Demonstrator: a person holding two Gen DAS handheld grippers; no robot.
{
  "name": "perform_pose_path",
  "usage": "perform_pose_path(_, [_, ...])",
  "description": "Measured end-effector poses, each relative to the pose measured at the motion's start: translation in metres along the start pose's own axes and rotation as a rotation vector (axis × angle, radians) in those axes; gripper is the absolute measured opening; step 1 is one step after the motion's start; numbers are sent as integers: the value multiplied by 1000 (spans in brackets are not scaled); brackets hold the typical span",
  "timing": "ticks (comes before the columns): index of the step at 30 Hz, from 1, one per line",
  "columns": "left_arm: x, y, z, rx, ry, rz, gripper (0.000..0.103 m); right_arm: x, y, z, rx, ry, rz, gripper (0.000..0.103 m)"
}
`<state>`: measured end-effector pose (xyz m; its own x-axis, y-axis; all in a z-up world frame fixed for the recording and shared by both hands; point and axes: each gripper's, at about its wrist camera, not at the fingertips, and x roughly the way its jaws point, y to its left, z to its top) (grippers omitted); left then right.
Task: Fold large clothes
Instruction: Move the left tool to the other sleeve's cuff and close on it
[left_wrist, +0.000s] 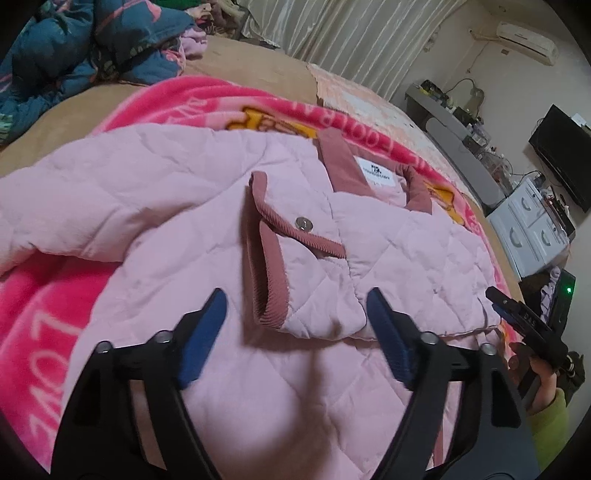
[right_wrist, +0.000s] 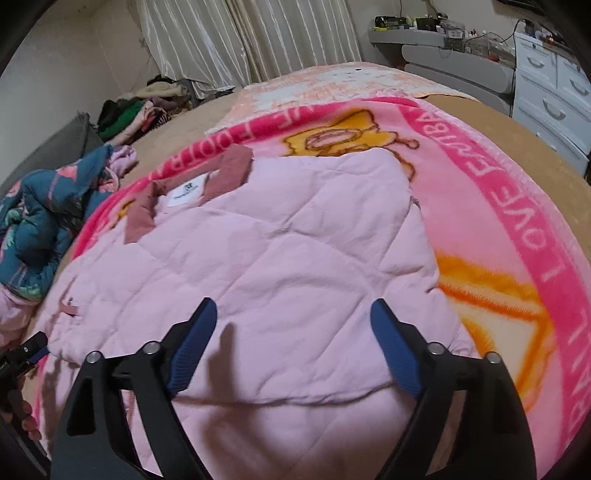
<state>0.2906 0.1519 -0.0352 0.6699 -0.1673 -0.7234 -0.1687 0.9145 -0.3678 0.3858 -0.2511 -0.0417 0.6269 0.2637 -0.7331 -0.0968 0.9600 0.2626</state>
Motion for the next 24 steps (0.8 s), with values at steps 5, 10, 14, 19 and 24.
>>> perform_pose_path(5, [-10,1,-1,-7,-14,34,94,-13,9,-2,16,-12,38,93])
perform_pose_path(10, [-21,6,1,-24,-24,55,94,-29,18,-3,38,-44,69,98])
perform_pose_path(14, [-31,16,4,-51,-25,73,94,-38,33,-1,21,-57,92,98])
perform_pose_path(19, [-52,32,9,-84,-79,136,94,-49,64,0,-26,-69,141,98])
perform_pose_path(24, [-72,53,15,-122,-118,171,94,-56,103,1,-85,-74,194,98])
